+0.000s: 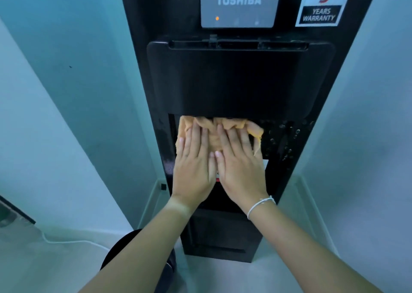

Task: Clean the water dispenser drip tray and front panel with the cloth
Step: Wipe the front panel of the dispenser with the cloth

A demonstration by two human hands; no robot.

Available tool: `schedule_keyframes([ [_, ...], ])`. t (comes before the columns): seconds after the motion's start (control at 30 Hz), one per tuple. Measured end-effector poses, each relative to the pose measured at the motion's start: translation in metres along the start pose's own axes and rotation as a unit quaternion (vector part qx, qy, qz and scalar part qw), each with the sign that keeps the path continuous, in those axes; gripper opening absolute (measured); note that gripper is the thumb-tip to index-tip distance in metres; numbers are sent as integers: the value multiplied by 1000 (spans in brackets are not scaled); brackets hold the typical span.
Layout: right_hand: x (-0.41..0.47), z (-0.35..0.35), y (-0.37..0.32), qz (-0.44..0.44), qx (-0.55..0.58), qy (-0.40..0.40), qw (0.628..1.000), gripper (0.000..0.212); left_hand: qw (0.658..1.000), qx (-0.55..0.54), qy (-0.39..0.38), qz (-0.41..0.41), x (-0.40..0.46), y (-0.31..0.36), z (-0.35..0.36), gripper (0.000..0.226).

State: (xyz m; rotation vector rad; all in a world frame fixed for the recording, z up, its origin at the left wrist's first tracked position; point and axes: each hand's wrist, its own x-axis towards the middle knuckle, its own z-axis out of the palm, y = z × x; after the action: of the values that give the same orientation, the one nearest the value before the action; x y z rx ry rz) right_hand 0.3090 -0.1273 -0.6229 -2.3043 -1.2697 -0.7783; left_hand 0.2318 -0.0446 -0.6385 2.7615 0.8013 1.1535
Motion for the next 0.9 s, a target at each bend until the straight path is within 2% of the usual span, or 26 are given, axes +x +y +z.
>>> schedule_keyframes([
  [0.1, -29, 21, 5, 3, -5, -57, 998, 53, 999, 9, -46, -12, -29, -8, 18, 57],
  [0.23, -71, 42, 22, 6, -21, -141, 990, 53, 990, 18, -140, 22, -62, -11, 34, 58],
  [0.3, -81, 41, 32, 25, -27, -157, 987, 52, 987, 23, -158, 32, -66, -7, 35, 58],
  [0.4, -77, 29, 43, 57, -19, -135, 989, 52, 987, 29, -145, 60, -57, 6, 28, 59],
  [0.5, -56, 9, 52, 69, -12, -95, 993, 55, 992, 4, -99, 73, -34, 22, 17, 60],
  [0.63, -16, -19, 53, 68, 17, -22, 997, 55, 997, -56, -35, 38, 0, 46, -4, 63],
  [0.7, -7, -24, 51, 56, 11, 6, 998, 53, 997, -72, -28, 23, 6, 50, -8, 64],
  [0.8, -12, -19, 54, 41, 8, 6, 999, 52, 997, -62, -26, 35, 1, 46, 1, 64],
  [0.9, -35, -1, 59, 37, 1, -32, 999, 52, 997, -38, -53, 38, -18, 35, 20, 63],
])
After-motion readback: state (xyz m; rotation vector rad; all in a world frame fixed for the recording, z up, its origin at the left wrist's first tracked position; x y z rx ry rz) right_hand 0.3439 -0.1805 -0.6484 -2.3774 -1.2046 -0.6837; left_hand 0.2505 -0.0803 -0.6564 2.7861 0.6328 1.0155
